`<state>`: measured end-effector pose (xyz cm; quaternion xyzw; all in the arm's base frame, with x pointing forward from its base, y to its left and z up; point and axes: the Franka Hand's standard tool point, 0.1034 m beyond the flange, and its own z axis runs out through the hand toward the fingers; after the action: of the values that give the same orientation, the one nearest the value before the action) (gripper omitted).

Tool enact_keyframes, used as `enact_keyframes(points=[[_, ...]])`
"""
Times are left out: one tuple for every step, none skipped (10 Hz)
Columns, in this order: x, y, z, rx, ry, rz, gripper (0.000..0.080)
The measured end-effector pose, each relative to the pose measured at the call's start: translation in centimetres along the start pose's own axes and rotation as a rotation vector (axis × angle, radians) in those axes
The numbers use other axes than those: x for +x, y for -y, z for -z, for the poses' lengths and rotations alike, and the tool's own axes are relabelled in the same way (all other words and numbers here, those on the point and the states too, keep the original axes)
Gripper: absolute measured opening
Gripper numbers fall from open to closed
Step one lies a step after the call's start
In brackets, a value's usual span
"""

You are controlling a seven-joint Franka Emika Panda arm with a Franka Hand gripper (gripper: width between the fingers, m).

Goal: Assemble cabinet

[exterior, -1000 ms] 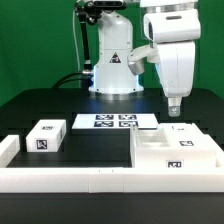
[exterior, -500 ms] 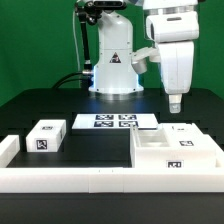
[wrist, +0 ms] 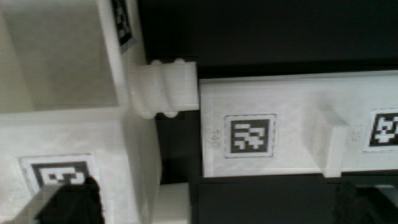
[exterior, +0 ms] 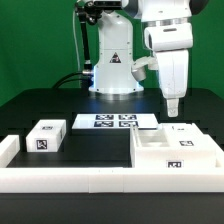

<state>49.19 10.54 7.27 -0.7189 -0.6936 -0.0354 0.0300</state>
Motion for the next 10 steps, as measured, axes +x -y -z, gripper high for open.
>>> enact_keyframes(points=[[0.0,0.0,0.0,0.001,0.000,-0.002,0.0649],[0.1,0.4,-0.2,0.005,0.000,-0.022,0.0649],[0.5,1.0,-0.4,0.006,-0.001,-0.034,0.0649],[1.1,1.9,-0.6,0.009,-0.003,-0.052,0.0649],[0.8,1.8,-0.7,0.010,-0.003,-0.055,0.0649],[0.7,1.7,-0.7,0.010,-0.003,-0.061,0.0649],[0.7,1.8,-0.7,0.011,-0.003,-0.060,0.0649],[0.8,1.9,-0.7,0.008,-0.005,-0.063,0.0649],[1.0,2.3,-1.0,0.005,-0.008,-0.063,0.0649],[1.2,3.2,-1.5,0.004,-0.014,-0.062,0.0649]])
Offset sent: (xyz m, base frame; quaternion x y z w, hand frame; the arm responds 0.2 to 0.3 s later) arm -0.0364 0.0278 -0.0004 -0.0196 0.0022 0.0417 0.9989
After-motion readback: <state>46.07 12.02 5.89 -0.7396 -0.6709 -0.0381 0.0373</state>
